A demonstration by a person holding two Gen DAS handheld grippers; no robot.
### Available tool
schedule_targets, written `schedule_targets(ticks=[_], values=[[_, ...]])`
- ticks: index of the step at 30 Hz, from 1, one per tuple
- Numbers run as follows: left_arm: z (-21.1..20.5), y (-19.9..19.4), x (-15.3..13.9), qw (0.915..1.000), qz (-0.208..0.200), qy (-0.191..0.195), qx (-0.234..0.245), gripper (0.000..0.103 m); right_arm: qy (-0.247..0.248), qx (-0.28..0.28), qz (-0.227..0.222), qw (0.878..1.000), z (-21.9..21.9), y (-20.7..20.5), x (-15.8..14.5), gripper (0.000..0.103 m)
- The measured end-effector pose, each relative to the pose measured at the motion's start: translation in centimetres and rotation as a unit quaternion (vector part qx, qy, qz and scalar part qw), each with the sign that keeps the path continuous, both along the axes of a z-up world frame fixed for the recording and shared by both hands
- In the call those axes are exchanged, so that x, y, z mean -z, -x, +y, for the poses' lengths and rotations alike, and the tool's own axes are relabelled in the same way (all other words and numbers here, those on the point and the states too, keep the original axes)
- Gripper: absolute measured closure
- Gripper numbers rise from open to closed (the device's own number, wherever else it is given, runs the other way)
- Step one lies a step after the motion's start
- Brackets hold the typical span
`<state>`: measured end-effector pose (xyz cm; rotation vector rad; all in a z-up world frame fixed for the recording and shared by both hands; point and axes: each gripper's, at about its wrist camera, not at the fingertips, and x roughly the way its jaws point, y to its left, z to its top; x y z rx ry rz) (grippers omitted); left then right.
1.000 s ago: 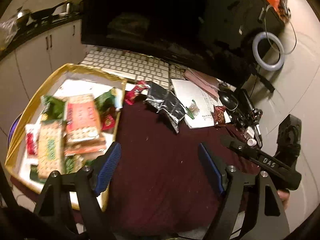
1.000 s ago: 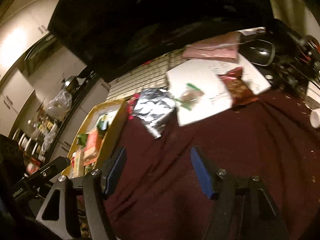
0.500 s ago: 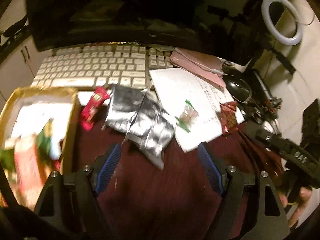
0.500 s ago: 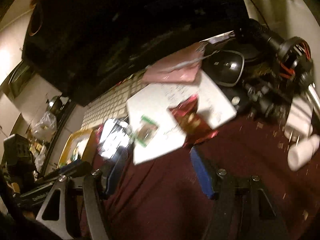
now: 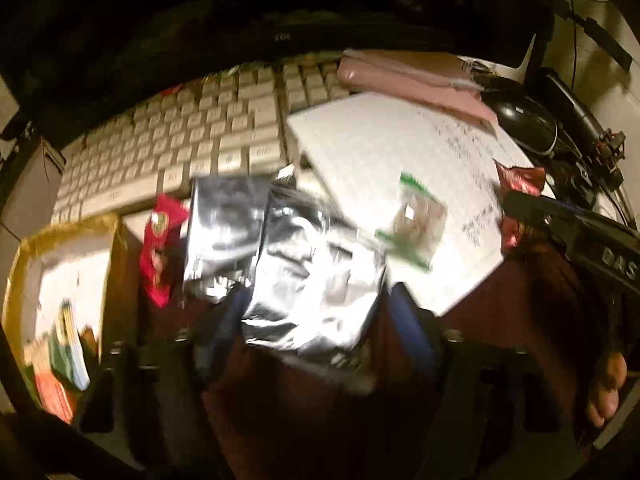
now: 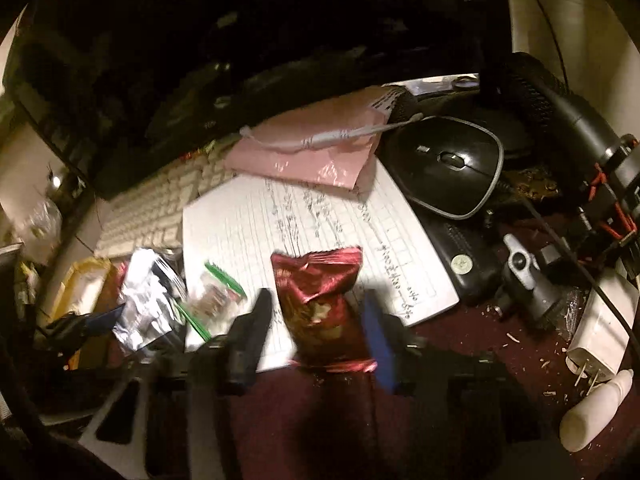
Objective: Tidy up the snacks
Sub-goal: 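Carry the foil bag and red candy pack into the tray and release them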
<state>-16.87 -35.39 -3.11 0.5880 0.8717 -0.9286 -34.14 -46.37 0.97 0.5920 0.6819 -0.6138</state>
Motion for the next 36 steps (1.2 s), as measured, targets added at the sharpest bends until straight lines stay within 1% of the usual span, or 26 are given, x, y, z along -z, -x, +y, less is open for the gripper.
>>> schedule_targets(ticks=[1, 6, 7, 8, 9, 10, 12, 15, 16, 18, 20, 22, 24, 25, 27, 28, 30, 33, 36], values=[[0.5, -0.1, 0.2, 1.0, 0.003, 0.0, -0.003, 0.041, 0.003, 0.001, 0.002, 1.0, 0.0, -0.2, 0.0, 0.066], [1.7, -1.3, 0.5, 0.9991, 0.032, 0.02, -0.018, 0.042, 0.009, 0.001, 0.004, 1.0, 0.1, 0.0, 0.0, 0.068], [1.9, -1.7, 0.8, 0.9987, 0.043, 0.019, -0.022, 0.042, 0.008, 0.001, 0.004, 1.0, 0.0, -0.1, 0.0, 0.069], [2.1, -1.8, 0.7, 0.9984, 0.046, 0.019, -0.027, 0.045, 0.006, 0.001, 0.001, 1.0, 0.0, 0.1, 0.0, 0.071], [2.4, -1.9, 0.5, 0.9982, 0.048, 0.017, -0.031, 0.046, 0.002, 0.001, -0.002, 1.0, -0.1, 0.1, 0.1, 0.071], [2.9, -1.8, 0.2, 0.9975, 0.058, 0.018, -0.034, 0.046, -0.003, 0.001, -0.006, 1.0, -0.2, 0.3, 0.1, 0.072], [4.7, -1.3, -0.8, 0.9946, 0.088, 0.042, -0.035, 0.046, -0.017, 0.001, -0.015, 1.0, -0.1, 0.7, 0.0, 0.073], [8.2, -0.2, -2.2, 0.9903, 0.111, 0.07, -0.046, 0.047, -0.036, -0.004, -0.043, 0.998, 0.8, 1.9, -0.9, 0.073], [10.0, 0.3, -2.8, 0.9877, 0.123, 0.083, -0.05, 0.047, -0.039, -0.007, -0.051, 0.998, 1.5, 2.2, -1.2, 0.073], [12.0, 1.5, -3.7, 0.9834, 0.137, 0.103, -0.059, 0.047, -0.047, -0.019, -0.068, 0.996, 3.2, 2.6, -1.8, 0.074], [14.7, 1.8, -4.6, 0.978, 0.148, 0.125, -0.078, 0.047, -0.053, -0.039, -0.081, 0.995, 5.2, 2.5, -2.3, 0.074], [17.4, 1.8, -5.5, 0.9731, 0.148, 0.144, -0.101, 0.047, -0.05, -0.065, -0.088, 0.993, 7.6, 2.0, -2.9, 0.074], [19.3, 1.3, -6.6, 0.97, 0.14, 0.157, -0.121, 0.047, -0.052, -0.099, -0.092, 0.989, 10.0, 0.9, -3.4, 0.074], [20.7, 1.0, -7.4, 0.967, 0.134, 0.17, -0.134, 0.047, -0.054, -0.113, -0.095, 0.988, 11.1, 0.4, -3.6, 0.074], [23.0, 0.6, -8.4, 0.9631, 0.121, 0.184, -0.155, 0.047, -0.052, -0.142, -0.096, 0.984, 13.4, -0.8, -4.1, 0.074], [22.8, 0.4, -8.7, 0.9618, 0.115, 0.188, -0.162, 0.047, -0.052, -0.154, -0.1, 0.982, 14.3, -1.3, -4.3, 0.074], [24.4, -0.1, -9.0, 0.9593, 0.104, 0.196, -0.175, 0.047, -0.053, -0.181, -0.104, 0.977, 16.4, -2.4, -4.8, 0.074], [26.5, -1.7, -9.5, 0.9523, 0.104, 0.21, -0.195, 0.047, -0.048, -0.206, -0.097, 0.973, 18.5, -4.1, -5.1, 0.074], [27.6, -3.0, -10.2, 0.9481, 0.095, 0.219, -0.21, 0.047, -0.035, -0.229, -0.089, 0.969, 20.3, -6.2, -5.6, 0.074]])
